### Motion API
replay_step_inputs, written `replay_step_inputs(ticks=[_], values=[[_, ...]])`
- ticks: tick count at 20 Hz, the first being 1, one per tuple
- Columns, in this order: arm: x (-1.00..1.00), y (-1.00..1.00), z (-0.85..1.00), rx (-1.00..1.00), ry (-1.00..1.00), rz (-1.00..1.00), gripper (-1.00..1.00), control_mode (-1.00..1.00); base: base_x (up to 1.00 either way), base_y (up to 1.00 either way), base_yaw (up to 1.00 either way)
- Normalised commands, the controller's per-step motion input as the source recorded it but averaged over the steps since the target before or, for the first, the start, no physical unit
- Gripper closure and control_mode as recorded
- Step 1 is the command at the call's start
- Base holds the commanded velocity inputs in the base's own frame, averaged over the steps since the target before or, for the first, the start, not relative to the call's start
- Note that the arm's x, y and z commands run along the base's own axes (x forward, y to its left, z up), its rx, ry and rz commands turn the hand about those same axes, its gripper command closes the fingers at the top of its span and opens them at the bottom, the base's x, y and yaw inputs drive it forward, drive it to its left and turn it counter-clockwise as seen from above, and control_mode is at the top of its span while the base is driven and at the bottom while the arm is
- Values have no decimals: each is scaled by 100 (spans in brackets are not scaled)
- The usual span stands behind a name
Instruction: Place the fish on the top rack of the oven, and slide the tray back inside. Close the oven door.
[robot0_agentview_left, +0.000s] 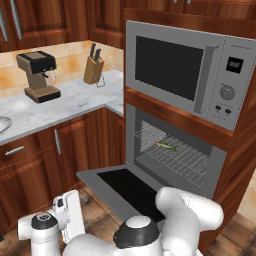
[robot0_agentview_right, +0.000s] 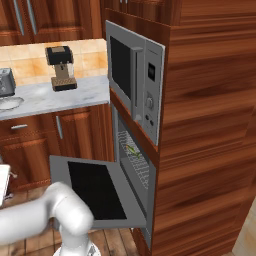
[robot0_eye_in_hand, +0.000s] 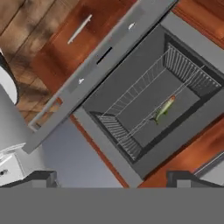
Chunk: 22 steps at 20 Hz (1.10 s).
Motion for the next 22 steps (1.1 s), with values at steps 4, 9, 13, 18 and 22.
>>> replay_step_inputs(ticks=[4,9,13,18,22], values=[[73,0,-100,-41,51,7,-100,-100,0,0,0],[74,17,-100,-50,45,4,-100,-100,0,0,0],[75,40,-100,-53,37,4,-100,-100,0,0,0],[61,28,-100,-51,20,5,-100,-100,0,0,0],[29,2,-100,-36,0,2,-100,-100,0,0,0]])
